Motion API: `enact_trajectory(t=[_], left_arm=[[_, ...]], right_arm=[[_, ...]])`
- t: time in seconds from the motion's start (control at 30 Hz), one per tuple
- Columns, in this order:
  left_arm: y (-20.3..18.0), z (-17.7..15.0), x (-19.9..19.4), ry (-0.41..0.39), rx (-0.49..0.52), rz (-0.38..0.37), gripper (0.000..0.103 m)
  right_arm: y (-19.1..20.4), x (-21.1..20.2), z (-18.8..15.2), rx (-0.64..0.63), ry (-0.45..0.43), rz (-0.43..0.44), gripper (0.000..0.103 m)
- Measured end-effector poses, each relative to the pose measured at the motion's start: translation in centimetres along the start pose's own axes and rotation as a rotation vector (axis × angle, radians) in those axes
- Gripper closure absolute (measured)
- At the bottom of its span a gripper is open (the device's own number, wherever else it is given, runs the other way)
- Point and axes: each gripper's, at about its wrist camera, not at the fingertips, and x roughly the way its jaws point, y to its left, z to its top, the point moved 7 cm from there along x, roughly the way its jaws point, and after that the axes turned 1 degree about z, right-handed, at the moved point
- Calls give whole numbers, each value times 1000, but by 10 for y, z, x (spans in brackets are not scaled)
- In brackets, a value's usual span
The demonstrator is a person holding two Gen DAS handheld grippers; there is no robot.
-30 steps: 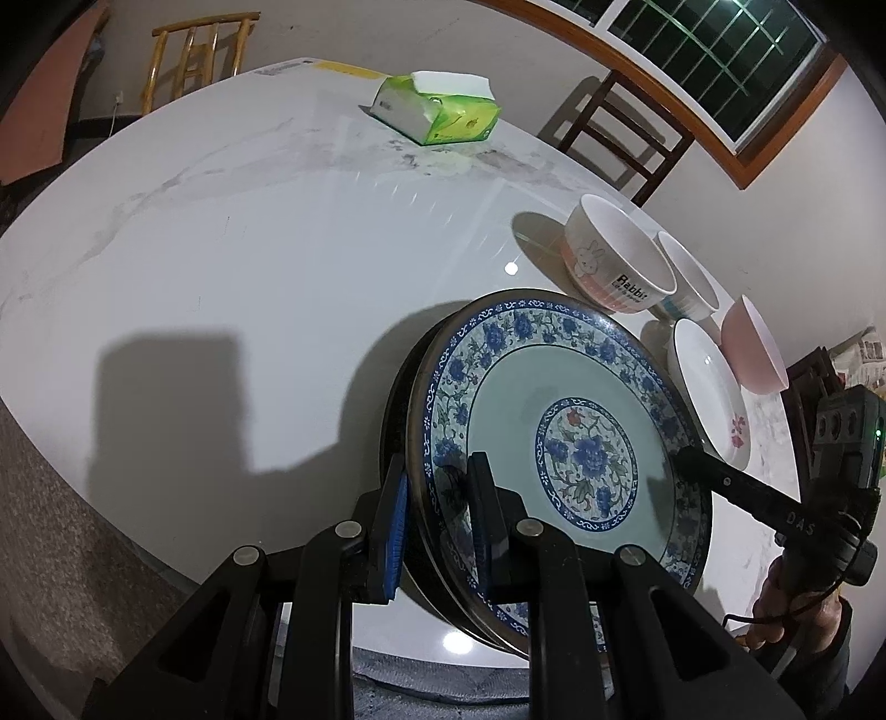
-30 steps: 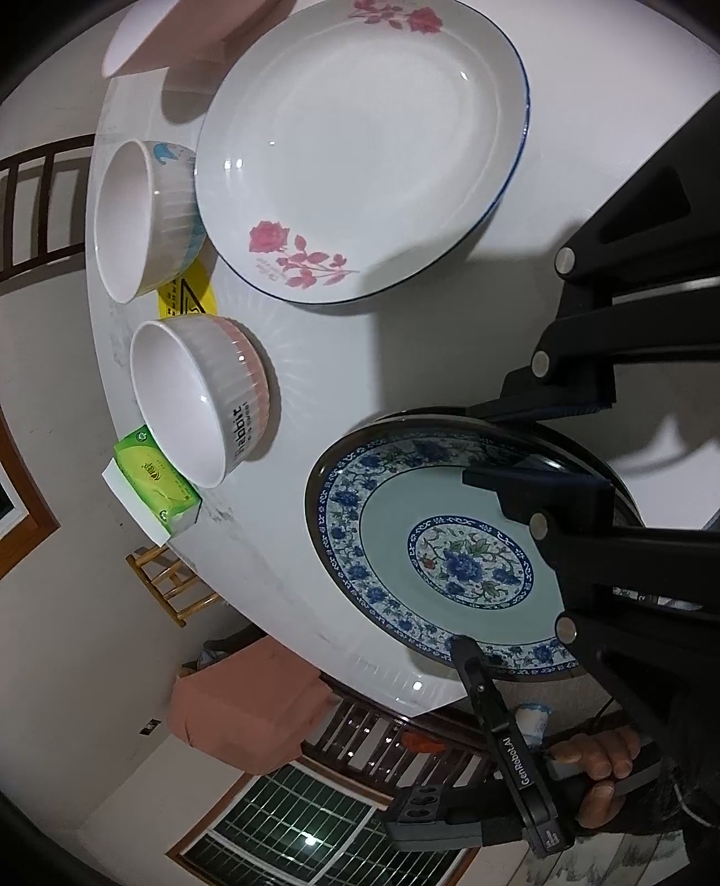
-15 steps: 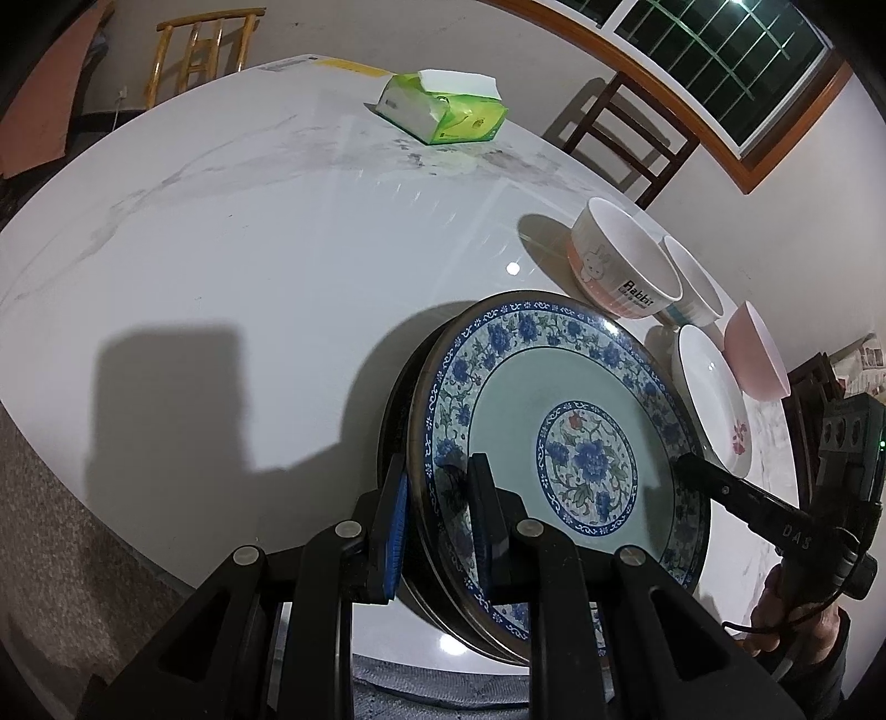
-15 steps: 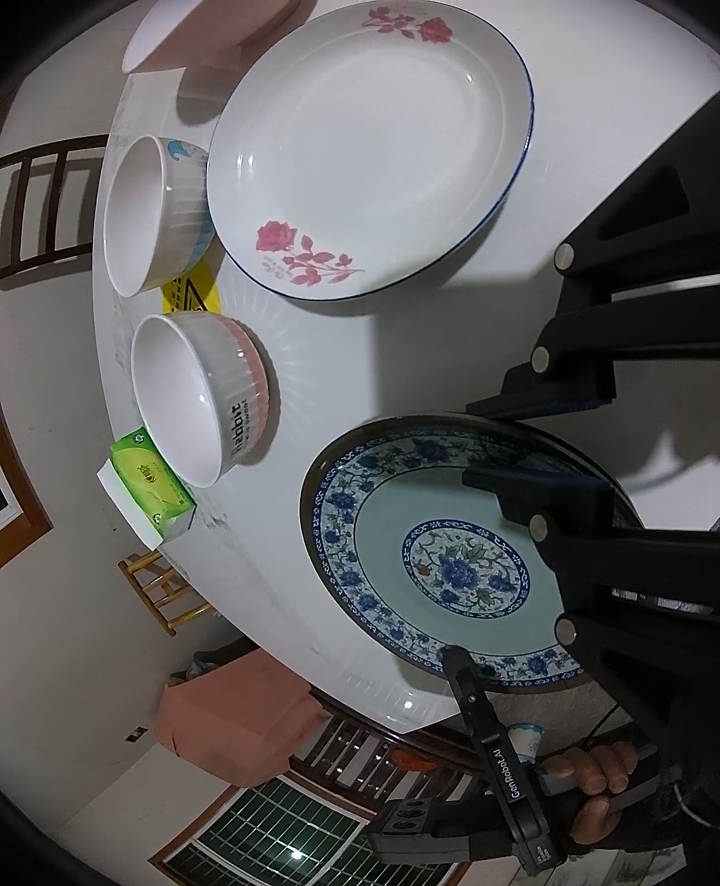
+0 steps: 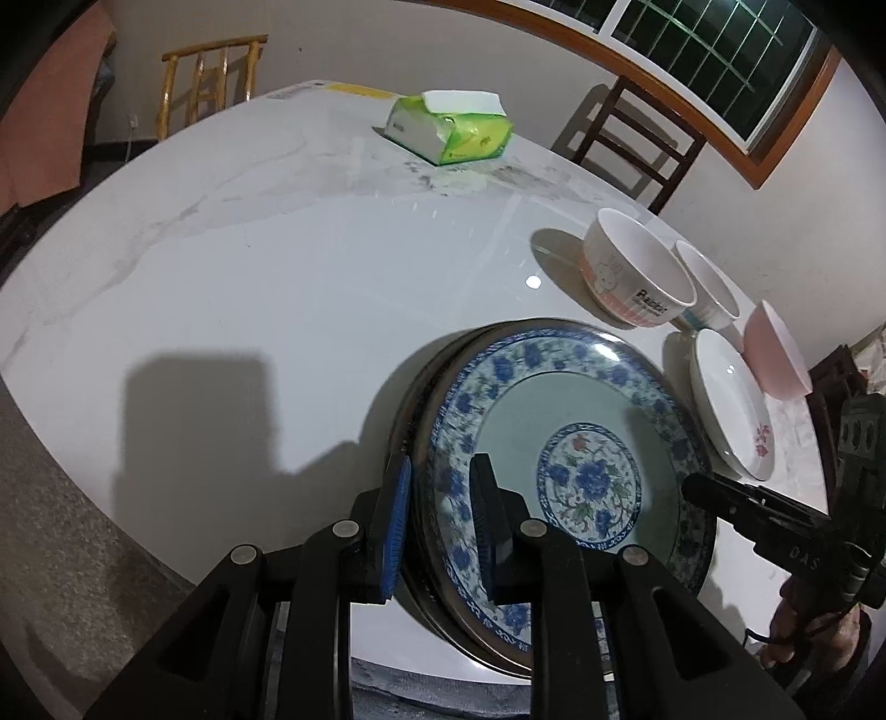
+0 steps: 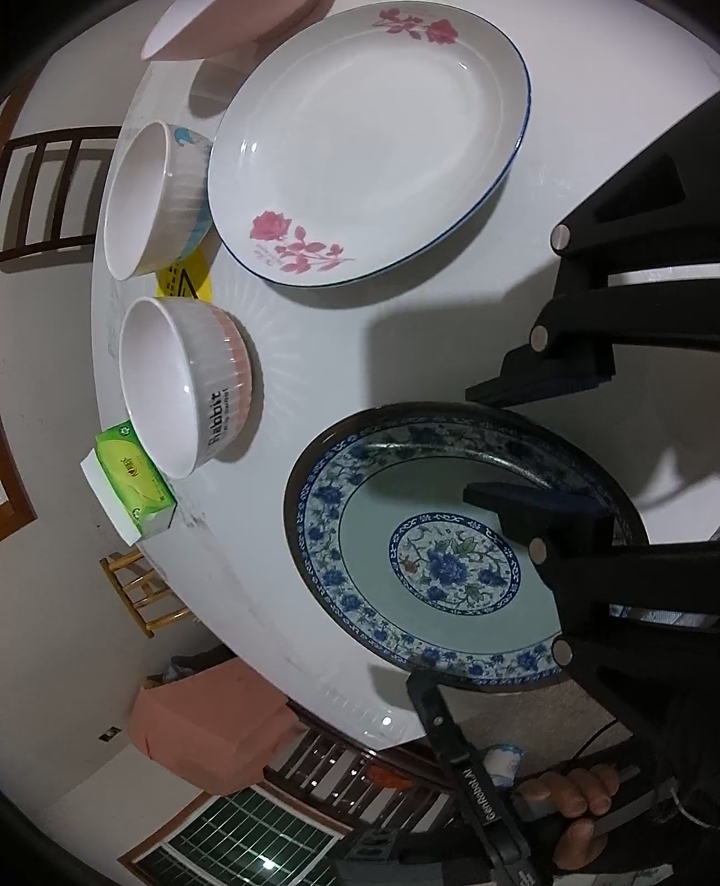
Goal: Organize plates and bowls
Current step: 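Carry the second floral plate onto the first plate with both tools, then open both tools and pull back from the stacked plates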
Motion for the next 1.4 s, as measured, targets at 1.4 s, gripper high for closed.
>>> enact_trajectory(t=[1.4], left_arm=[[-44,-7,-28,-98,50,142,47]], right_arm=[[-12,-58,-4,-138,-139,-174,60]])
